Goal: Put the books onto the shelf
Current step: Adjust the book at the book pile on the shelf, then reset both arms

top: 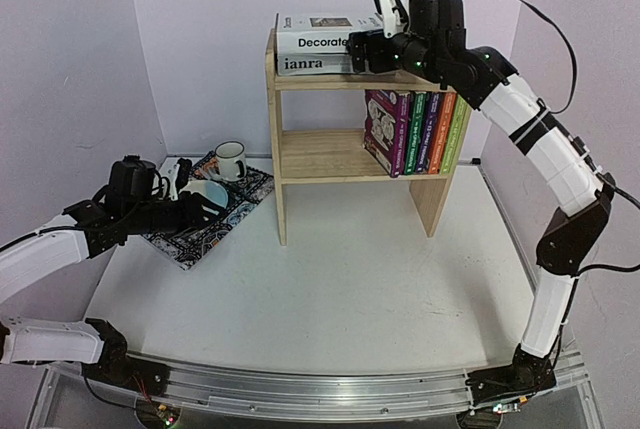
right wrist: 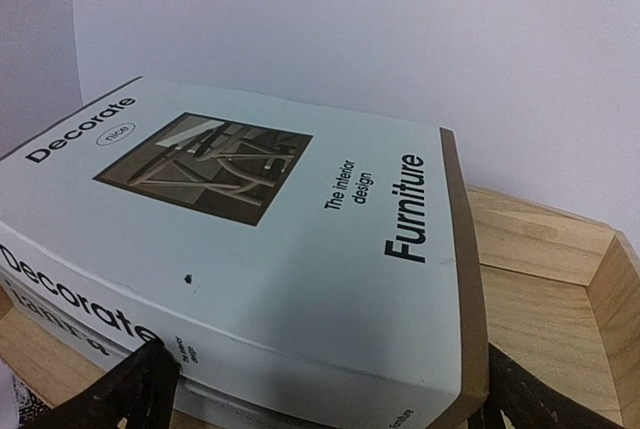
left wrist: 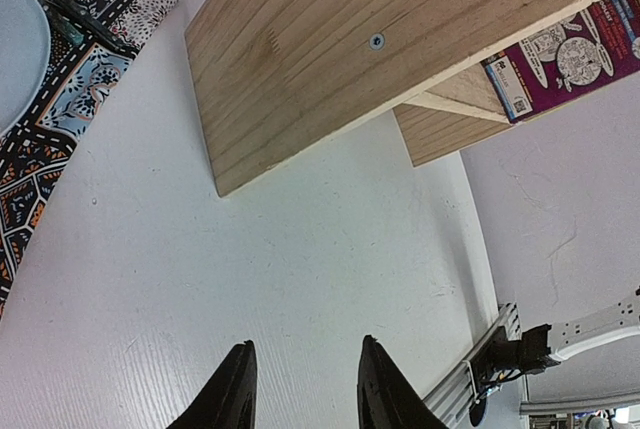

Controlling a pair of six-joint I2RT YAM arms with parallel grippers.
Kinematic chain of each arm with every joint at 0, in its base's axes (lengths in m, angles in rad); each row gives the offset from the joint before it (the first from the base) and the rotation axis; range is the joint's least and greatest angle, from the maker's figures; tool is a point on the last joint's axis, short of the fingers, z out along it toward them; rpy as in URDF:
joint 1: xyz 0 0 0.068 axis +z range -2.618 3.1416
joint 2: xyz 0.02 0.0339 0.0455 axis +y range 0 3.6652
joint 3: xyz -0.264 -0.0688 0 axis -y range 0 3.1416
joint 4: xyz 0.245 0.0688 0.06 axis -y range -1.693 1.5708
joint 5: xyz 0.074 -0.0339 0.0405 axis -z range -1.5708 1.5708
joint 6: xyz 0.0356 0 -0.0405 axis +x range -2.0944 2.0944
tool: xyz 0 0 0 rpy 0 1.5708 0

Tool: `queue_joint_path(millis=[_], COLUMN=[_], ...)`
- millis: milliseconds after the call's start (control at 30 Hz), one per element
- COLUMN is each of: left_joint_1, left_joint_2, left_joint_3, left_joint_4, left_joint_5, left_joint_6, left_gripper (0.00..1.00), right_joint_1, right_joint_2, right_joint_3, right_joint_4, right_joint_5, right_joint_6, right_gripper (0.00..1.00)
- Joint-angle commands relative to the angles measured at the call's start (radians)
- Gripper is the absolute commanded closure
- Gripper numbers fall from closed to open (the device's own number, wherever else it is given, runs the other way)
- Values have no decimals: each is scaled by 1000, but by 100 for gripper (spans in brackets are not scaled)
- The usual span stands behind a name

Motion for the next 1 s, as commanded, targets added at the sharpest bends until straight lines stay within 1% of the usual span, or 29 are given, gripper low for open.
queue_joint_path(millis=[0,133,267,400,500,733,867,967], left_joint_1=[2,2,2,3,3,2,2,2], left_joint_2=[-8,-6,-10,-17,-23,-31,-42,-49], left_joint_3=[0,1,6,14,19,22,22,27], left_joint_4=[34,34,35,34,34,34,34,34], left_joint_5=[2,1,-1,-5,-9,-6,-10,-26], left_joint_6=[-1,0,4,9,13,17,27,42], left_gripper=[64,64,64,63,63,63,63,59], right_joint_1=[-6,-7,-7,-7,-7,-7,-7,-7], right_joint_2=[14,-1,-48,-127,-212,-449,-614,-751], right_joint_3=[39,27,-9,-76,-163,-449,-701,-920], right_joint_4=[32,31,30,29,29,58,104,173], right_joint_5=[-4,-15,-38,-73,-96,-99,-97,-120], right_joint_6=[23,22,24,25,23,-11,-36,-40], right_gripper=[2,2,2,2,2,2,2,2])
